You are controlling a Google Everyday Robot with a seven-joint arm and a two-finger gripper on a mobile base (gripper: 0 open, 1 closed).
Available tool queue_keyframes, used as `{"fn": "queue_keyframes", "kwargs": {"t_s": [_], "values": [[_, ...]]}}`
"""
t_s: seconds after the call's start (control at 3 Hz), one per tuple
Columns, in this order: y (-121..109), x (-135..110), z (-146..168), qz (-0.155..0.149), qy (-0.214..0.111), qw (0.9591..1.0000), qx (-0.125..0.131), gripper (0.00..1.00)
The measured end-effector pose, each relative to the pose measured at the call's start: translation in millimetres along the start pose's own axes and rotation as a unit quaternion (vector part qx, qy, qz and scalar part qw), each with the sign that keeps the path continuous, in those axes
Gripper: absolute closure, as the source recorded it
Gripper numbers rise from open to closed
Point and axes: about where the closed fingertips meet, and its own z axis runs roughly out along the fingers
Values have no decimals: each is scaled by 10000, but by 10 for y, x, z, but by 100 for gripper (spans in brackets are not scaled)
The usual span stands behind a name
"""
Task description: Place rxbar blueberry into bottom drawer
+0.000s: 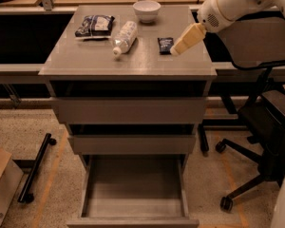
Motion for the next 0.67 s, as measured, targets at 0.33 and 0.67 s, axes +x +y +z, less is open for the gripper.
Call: {"fn": "queue_keyframes", "kwargs": {"t_s": [0.33,0.67], "values": [[47,99,151,282,-7,9996,-24,0],[-31,58,397,487,-223,9986,-13,0]]}}
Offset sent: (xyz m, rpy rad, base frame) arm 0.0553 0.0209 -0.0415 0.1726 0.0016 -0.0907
